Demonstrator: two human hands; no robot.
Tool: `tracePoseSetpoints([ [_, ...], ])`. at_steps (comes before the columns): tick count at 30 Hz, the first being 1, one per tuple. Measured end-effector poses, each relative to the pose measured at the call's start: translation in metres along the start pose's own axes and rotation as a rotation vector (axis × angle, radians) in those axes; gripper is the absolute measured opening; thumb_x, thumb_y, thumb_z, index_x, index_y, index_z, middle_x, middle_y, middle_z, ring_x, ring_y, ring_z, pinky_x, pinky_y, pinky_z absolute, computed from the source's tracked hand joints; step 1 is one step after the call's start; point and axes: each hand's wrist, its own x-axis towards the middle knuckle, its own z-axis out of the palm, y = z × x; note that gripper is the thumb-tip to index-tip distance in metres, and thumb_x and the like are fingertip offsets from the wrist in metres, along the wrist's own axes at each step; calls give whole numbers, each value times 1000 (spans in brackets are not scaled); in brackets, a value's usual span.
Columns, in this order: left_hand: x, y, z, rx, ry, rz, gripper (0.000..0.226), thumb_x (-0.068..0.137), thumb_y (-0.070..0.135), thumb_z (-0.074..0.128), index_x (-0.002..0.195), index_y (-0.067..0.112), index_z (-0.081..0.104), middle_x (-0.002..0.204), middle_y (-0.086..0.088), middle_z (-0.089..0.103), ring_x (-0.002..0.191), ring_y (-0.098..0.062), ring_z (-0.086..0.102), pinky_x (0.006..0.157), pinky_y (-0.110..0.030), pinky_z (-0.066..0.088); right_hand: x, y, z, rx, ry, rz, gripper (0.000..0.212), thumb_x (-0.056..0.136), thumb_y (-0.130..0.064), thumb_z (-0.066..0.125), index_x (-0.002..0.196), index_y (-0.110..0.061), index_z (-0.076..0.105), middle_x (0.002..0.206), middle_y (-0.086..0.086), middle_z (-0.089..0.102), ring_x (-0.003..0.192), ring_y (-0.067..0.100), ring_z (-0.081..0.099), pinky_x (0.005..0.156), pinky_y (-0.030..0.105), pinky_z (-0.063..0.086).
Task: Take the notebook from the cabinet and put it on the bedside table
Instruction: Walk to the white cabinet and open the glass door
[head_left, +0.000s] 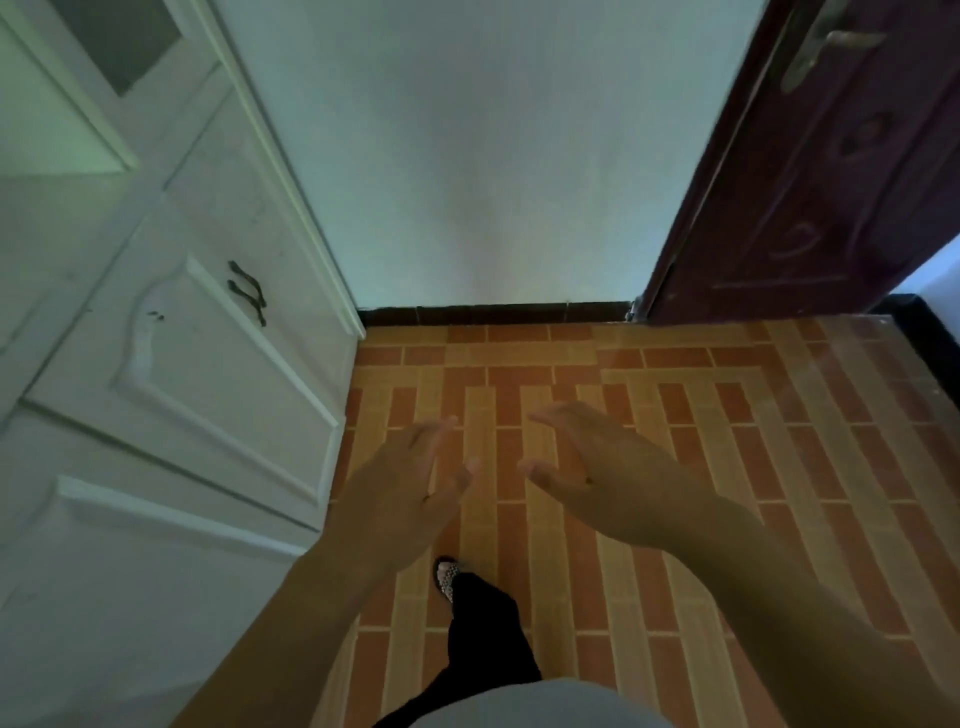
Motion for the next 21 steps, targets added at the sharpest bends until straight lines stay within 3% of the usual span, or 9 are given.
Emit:
tracePoseSetpoints([
  [6, 76, -64, -63, 21, 124, -104, 61, 86, 59, 31, 137, 26, 32, 141, 7, 40, 125, -12, 41, 102, -34, 34, 136, -30, -21, -53, -15, -130, 58, 83, -63, 37, 135, -39, 27, 145, -12, 33, 128, 12, 36, 94, 28, 29],
  [11, 112, -106, -123, 92, 230, -187, 60, 86, 59, 31, 138, 31, 29, 143, 9, 37, 124, -5, 37, 97, -22, 23, 223, -68, -42, -14, -56, -259, 50, 86, -55, 40, 131, -34, 38, 137, -11, 42, 121, 9, 42, 101, 32, 38],
  [14, 129, -126, -152, 128, 258, -211, 62, 85, 61, 29, 139, 31, 27, 145, 8, 35, 128, -5, 32, 99, -21, 20, 266, -85, -53, 10, -77, -350, 39, 88, -46, 44, 125, -37, 39, 124, -17, 44, 108, -4, 39, 91, 11, 33],
  [18, 163, -146, -191, 198, 308, -270, 68, 82, 65, 23, 140, 30, 26, 148, 6, 32, 134, -11, 28, 107, -29, 21, 325, -105, -73, -18, -105, -406, 51, 88, -48, 45, 135, -30, 34, 137, -9, 39, 121, 8, 41, 100, 27, 34],
  [21, 196, -155, -224, 214, 365, -294, 66, 82, 62, 25, 139, 28, 28, 147, 6, 33, 132, -11, 31, 105, -29, 24, 373, -118, -92, -36, -103, -463, 56, 86, -54, 45, 135, -32, 32, 142, -10, 36, 122, 10, 41, 101, 29, 33],
])
